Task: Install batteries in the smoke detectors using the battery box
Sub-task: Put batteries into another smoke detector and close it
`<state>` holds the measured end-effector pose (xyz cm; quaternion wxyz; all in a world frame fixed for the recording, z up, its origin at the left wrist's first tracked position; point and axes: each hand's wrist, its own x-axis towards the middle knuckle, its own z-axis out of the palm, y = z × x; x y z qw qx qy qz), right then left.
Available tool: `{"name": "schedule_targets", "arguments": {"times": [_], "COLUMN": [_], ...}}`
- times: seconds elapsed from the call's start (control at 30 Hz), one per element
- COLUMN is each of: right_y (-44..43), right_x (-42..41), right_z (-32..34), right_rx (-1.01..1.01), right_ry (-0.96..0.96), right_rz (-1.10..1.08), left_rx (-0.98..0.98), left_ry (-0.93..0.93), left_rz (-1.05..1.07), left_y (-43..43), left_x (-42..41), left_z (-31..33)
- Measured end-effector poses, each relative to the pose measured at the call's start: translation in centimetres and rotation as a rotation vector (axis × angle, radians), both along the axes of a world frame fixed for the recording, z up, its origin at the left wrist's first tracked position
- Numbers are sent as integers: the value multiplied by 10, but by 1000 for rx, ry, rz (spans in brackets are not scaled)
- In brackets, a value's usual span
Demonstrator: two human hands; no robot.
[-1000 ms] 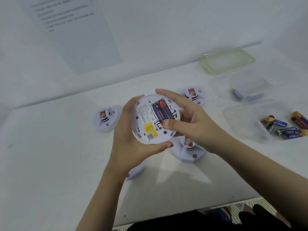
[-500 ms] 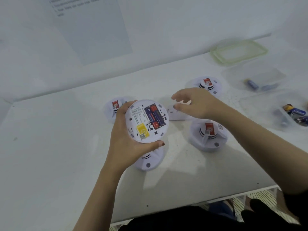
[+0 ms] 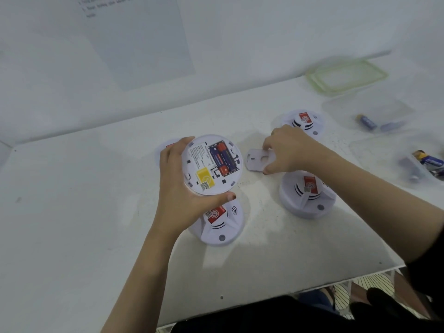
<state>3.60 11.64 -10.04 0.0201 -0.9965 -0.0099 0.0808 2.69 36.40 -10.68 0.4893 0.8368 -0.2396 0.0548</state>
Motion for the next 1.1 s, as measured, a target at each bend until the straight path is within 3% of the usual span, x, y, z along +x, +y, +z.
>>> {"name": "schedule_targets", "arguments": {"times": [0.1, 0.27, 0.37, 0.47, 0.6, 0.77, 0.87, 1.1], "right_y": [-4, -2, 12, 30, 41, 48, 53, 53], "right_x": [2, -7, -21, -36, -45, -48, -48, -47], "right_z": [-4, 5, 27, 40, 44, 48, 48, 49], "right_rx": [17, 756, 969, 893, 535, 425, 460, 747], "right_ry": [-20, -91, -181, -263, -483, -552, -532, -362], "right_rz": [-21, -192, -101, 64, 239, 295, 313, 280], "left_rx": [-9, 49, 49, 4, -62, -40, -27, -93], "left_ry": [26, 30, 44, 70, 70, 60, 58, 81], "left_rz": [-5, -6, 15, -10, -35, -5, -2, -41], "left_y": [-1, -1, -2, -4, -8, -8, -9, -6], "left_x": [1, 1, 1, 0, -1, 1, 2, -1], "left_z": [0, 2, 4, 7, 12, 14, 15, 20]}}
